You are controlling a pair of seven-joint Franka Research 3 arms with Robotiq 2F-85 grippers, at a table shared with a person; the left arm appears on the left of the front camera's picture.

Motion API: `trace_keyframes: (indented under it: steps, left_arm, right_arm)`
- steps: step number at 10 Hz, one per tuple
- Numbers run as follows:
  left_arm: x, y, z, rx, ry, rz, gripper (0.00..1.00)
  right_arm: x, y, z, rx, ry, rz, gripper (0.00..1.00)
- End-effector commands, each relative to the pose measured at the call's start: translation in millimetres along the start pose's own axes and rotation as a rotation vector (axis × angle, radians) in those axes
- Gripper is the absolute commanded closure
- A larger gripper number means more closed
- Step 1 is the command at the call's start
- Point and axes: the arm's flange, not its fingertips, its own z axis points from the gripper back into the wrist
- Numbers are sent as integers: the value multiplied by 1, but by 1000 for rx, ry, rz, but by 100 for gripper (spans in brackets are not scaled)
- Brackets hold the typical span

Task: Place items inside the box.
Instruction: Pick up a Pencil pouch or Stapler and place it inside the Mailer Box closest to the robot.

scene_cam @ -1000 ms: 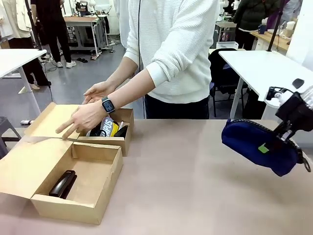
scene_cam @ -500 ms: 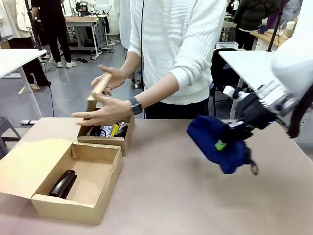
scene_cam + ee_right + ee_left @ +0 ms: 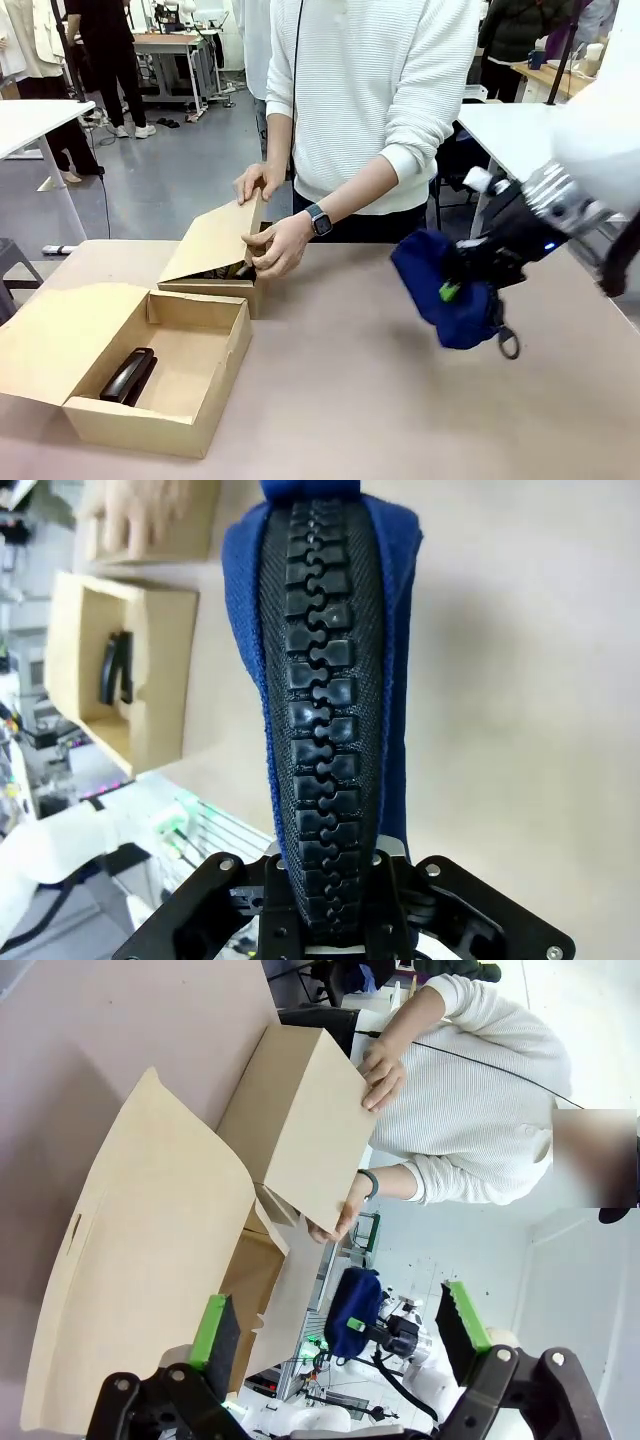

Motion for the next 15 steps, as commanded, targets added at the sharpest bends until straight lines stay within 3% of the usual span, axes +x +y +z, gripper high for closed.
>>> trace_keyframes:
  steps: [1,3,10,13,15]
  left_arm:
    - [-1,1,2,-6,11,-19,0]
    - [-1,1,2,-6,11,-19,0]
    - [-1,1,2,-6,11,-19,0]
    - [-1,1,2,-6,11,-19,0]
    - [-1,1,2,-6,11,-19,0]
  right_arm:
    - [-65,-28,41,6,-93,-73,93]
    - [-84,-42,52,-13,-115,-89,93]
    - [-67,-42,45,-17,-21,-53,93]
    - [-65,-32,41,-36,-5,-16,93]
    - [-59,0,20,-12,15,56,93]
